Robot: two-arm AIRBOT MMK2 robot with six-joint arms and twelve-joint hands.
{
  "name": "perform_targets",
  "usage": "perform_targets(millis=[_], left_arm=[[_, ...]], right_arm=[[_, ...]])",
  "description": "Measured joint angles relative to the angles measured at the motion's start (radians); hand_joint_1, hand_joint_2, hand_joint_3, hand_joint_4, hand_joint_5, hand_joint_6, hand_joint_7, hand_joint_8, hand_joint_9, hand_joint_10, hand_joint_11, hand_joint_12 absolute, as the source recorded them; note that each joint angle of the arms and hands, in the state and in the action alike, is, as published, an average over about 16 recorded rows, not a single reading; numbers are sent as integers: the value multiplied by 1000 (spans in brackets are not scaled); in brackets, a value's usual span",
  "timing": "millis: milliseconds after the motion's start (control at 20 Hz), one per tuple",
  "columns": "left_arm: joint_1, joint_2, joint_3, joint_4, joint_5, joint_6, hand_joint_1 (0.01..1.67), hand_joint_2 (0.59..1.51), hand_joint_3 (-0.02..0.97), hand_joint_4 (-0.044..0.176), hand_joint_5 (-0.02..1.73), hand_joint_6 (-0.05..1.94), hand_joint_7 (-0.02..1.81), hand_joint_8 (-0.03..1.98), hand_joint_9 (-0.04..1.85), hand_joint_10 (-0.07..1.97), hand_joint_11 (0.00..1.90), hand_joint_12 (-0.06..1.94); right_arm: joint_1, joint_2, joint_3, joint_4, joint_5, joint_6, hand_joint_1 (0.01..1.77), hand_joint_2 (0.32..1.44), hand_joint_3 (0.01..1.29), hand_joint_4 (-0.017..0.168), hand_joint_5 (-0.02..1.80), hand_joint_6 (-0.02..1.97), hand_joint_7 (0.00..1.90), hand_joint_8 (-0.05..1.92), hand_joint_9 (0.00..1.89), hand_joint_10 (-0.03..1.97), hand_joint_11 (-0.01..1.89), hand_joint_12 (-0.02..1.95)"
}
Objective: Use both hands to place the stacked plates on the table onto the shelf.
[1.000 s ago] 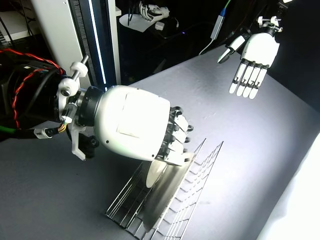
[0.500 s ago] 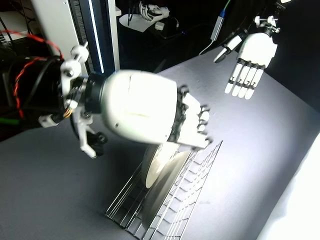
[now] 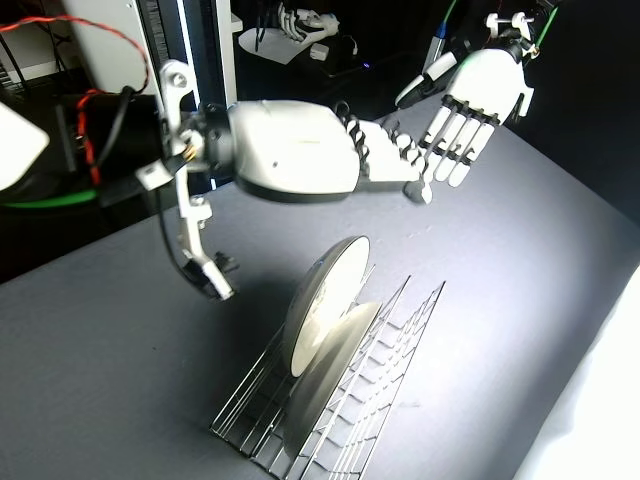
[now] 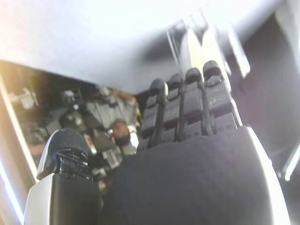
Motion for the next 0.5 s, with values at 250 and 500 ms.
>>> perform_targets(millis=[250, 500], left_arm=[[-17, 3, -15, 23, -3, -1, 124, 1214, 2, 8, 651, 667, 698, 736, 623, 877, 509, 1091], [-21, 4, -18, 48, -7, -1, 179, 1238, 1, 13, 906, 1008, 999, 1123, 905, 1335, 750, 1639]], right_arm=[[13, -12, 0, -119, 52, -23, 343, 1055, 13, 5, 597, 588, 657, 625, 621, 763, 427, 1357], [17, -17, 0, -164, 76, -37, 259, 1074, 13, 4, 851, 890, 924, 949, 846, 1164, 644, 1700]])
